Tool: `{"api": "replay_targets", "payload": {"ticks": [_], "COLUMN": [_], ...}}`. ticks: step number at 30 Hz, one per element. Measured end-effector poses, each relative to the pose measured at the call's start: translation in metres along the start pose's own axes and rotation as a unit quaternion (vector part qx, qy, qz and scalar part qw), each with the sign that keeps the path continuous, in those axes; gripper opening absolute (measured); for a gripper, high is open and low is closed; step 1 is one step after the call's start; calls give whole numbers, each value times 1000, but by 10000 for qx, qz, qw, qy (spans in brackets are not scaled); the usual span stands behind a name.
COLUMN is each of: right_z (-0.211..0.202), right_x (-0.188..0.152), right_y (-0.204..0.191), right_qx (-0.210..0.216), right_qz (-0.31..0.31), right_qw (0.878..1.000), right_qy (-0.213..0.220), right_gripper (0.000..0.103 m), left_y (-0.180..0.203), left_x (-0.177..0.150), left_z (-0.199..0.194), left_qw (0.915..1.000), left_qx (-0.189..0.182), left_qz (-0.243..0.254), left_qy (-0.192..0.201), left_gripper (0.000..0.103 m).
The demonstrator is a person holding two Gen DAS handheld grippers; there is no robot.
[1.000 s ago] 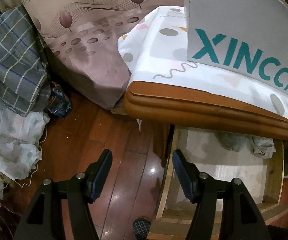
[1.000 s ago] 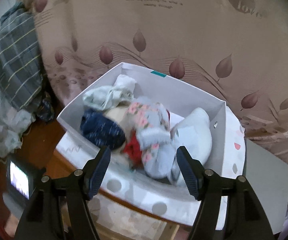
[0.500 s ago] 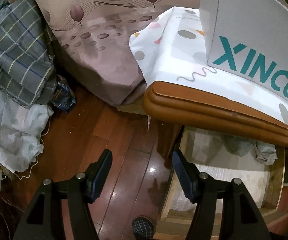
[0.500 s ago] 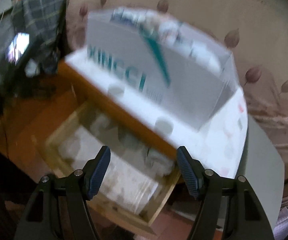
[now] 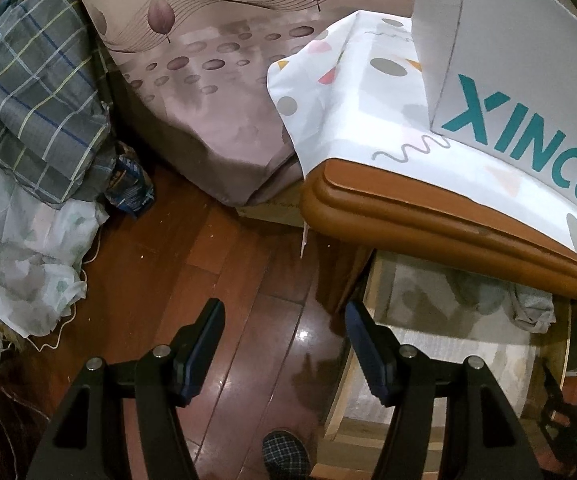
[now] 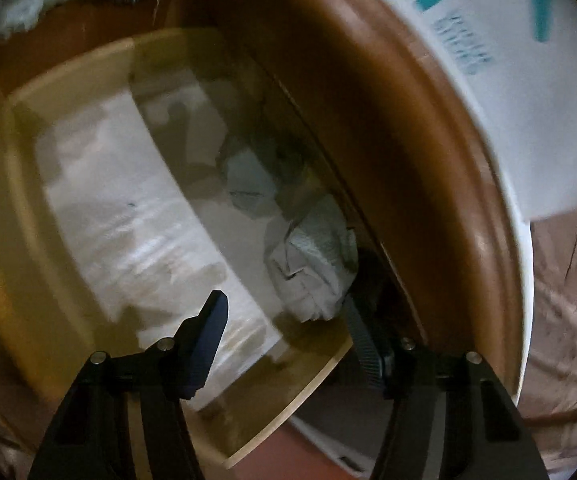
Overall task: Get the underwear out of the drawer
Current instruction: 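Reach the open right tool into the drawer onto the hexagon-print garment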
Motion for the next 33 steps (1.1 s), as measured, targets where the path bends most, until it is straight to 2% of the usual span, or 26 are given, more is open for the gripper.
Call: {"api": "replay_targets", "payload": {"ticks": [9, 18, 24, 28, 31, 33], "right_z": [57, 88, 91, 91, 89, 94], "right_x": [1, -1, -3, -5, -4, -3], "right_y": [-14, -7, -13, -16, -17, -18], "right_qx": [-588, -607, -852, -910, -805, -675], "right_qz": [-683, -535, -689, -698, -582, -553], "right_qw": [9957, 9963, 9939, 9933, 9950, 9960], "right_qy": [-204, -301, -138, -107, -114, -180], "right_gripper": [56, 56, 68, 70, 69, 60], "left_y": [6, 14, 20, 21, 20, 20], "left_x": [-4, -5, -7, -8, -8, -7], "left_z": [6, 15, 17, 20, 22, 21], "left_qw": [9998, 9992, 9985, 9983, 9983, 9984], "left_qx": [44, 69, 107, 111, 75, 93], "left_qz": [136, 313, 469, 485, 446, 445], "left_qy": [-142, -257, -252, -314, -368, -348], "left_gripper": [64, 64, 64, 64, 64, 64]}}
Point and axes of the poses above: each gripper's, at about its wrist camera, not at the fingertips, and z roughly the way its jaws point, y to its right, x to its top, the point moved 4 cm from there along z, roughly the way its jaws point, and after that the axes turned 4 degrees about z, right-handed, at the moved point
